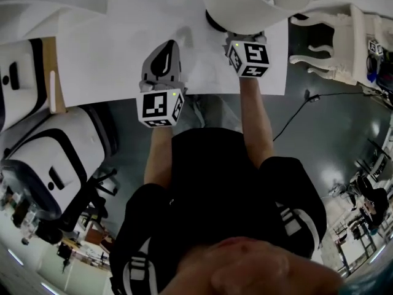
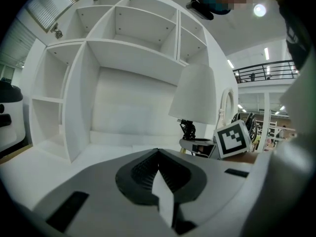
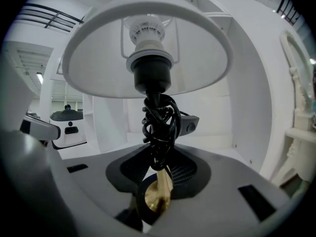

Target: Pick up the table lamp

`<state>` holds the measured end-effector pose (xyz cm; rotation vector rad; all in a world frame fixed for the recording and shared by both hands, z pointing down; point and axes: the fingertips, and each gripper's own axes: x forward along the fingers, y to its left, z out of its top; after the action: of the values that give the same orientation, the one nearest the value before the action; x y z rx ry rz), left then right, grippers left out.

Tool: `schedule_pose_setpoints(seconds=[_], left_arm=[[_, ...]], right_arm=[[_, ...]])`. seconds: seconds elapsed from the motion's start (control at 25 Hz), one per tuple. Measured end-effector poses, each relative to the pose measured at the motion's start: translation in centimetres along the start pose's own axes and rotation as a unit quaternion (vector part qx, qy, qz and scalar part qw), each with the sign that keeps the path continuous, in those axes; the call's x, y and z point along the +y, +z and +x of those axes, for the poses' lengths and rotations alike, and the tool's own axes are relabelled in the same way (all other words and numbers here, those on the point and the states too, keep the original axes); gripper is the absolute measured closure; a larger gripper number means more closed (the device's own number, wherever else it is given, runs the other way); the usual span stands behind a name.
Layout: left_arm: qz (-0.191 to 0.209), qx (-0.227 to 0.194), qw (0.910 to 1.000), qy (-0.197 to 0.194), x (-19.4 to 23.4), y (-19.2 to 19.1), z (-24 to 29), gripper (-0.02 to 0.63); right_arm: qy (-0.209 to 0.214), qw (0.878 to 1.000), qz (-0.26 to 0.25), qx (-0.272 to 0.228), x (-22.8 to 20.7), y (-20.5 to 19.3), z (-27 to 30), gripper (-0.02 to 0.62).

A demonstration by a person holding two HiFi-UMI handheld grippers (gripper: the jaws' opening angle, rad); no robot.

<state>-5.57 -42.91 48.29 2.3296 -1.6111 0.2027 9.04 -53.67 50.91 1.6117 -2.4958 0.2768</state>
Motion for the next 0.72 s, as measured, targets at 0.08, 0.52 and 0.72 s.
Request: schedule_pose_setpoints(seconds=[0.08, 0.52, 0.72], left_arm=[[0.001, -0.009, 0.9999, -0.006, -0.5, 0.8, 0.2, 0.597], [-0.004, -0.061, 0.9977, -0.028, -2.8, 5.8, 0.9, 0.597], [-0.003, -0.082, 0.9959, -0.038, -3.8, 8.0, 1.7, 0.597]], right_arm=[[0.002, 1.0, -0.004, 0.0, 0.0, 0.9, -0.6, 0.483], [0.022, 1.0, -0.018, -0.002, 0.0, 6.4, -5.0, 0.482], [0.04, 0.999, -0.02, -0.004, 0.3, 8.9, -6.4, 0.482]])
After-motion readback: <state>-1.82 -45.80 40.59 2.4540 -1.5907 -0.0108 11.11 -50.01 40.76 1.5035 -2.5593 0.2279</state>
